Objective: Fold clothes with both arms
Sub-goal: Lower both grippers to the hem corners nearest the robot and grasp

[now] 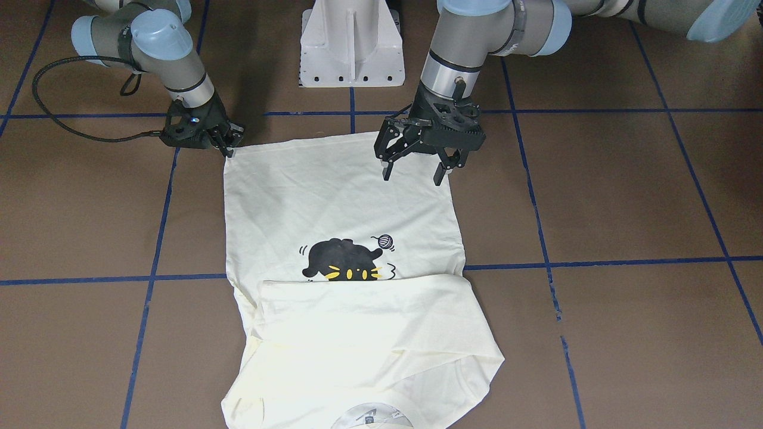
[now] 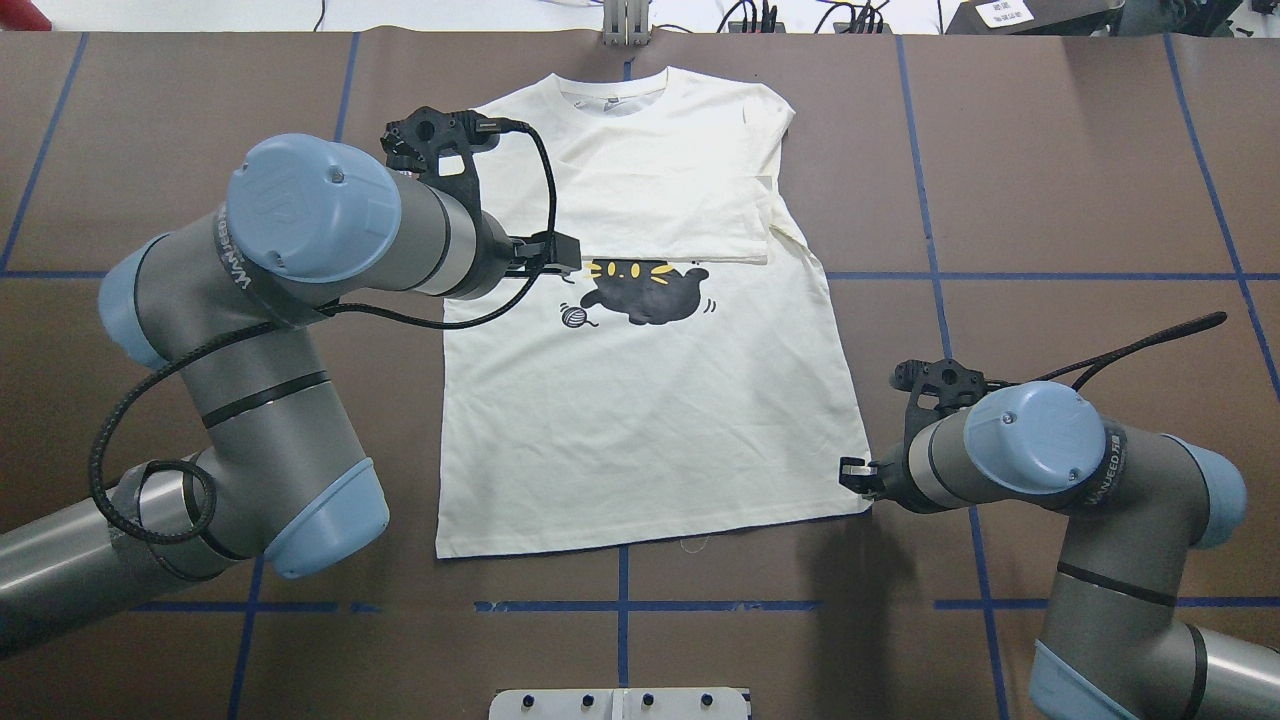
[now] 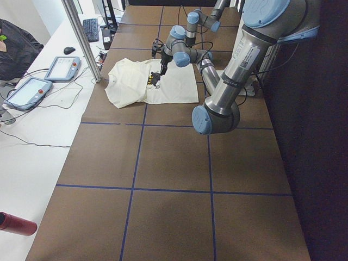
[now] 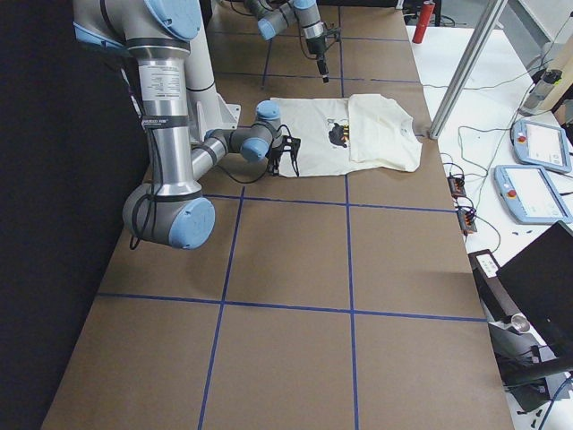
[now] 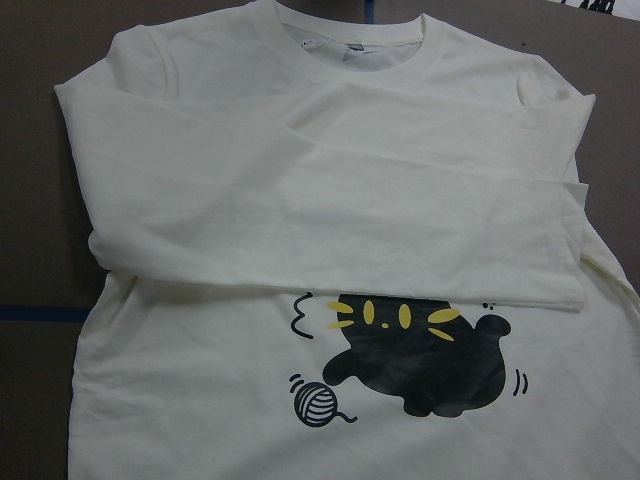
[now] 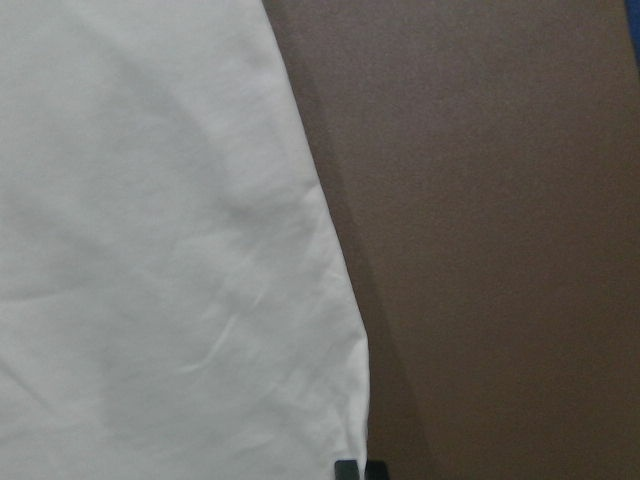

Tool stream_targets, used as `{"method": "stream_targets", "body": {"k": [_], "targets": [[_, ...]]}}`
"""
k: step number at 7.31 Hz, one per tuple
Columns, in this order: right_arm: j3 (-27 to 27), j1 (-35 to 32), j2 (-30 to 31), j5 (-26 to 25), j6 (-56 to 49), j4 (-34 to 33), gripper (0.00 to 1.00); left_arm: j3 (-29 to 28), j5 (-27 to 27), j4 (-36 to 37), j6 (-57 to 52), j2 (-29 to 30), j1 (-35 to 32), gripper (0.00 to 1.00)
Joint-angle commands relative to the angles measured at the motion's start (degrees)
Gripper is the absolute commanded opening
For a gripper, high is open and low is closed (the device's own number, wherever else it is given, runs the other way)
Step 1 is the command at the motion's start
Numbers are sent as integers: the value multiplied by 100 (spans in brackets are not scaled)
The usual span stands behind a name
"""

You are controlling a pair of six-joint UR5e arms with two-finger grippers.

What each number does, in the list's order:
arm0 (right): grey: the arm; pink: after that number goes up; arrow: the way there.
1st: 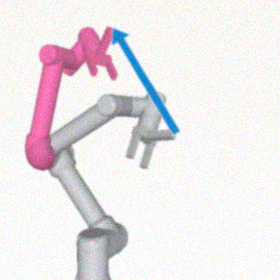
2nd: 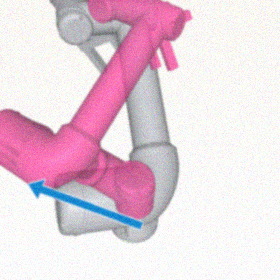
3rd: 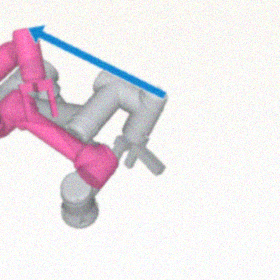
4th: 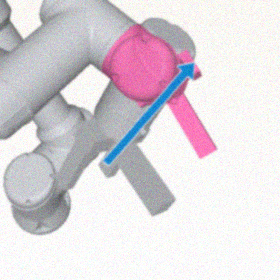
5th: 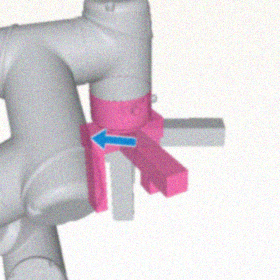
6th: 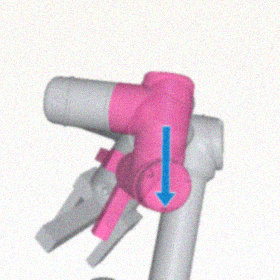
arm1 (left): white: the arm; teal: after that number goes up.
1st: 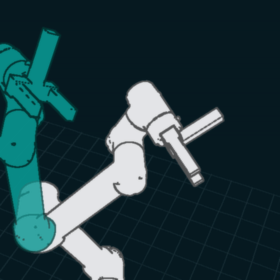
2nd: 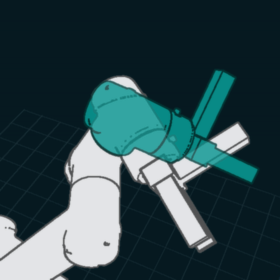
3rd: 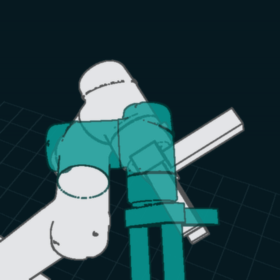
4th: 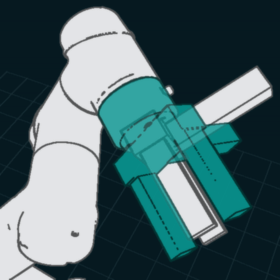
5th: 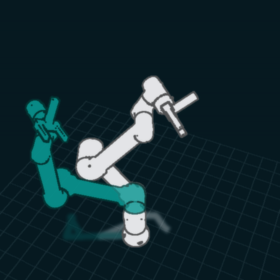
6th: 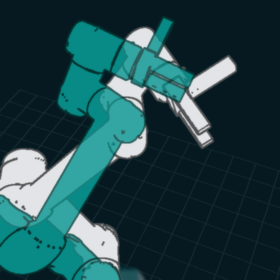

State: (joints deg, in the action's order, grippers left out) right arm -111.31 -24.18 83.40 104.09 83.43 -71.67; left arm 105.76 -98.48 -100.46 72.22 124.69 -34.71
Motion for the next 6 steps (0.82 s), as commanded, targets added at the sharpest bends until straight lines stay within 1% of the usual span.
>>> {"method": "stream_targets", "body": {"k": [1,2,3,4,5,6], "targets": [[-66,-17,-8,-12,15,47,0,172,-101,-35,569,-459,122,100],[-197,-43,1,-3,15,56,0,426,-302,-149,1226,-811,401,99],[-390,-78,10,6,15,56,0,733,-277,-158,1868,-1180,830,96],[-444,-87,10,6,15,56,0,814,-234,-132,2666,-1245,1209,90],[-445,-96,10,6,15,56,0,798,184,-97,2944,-1376,1691,90],[-436,-131,10,6,6,56,0,728,458,-88,2964,-1508,1957,90]]}}
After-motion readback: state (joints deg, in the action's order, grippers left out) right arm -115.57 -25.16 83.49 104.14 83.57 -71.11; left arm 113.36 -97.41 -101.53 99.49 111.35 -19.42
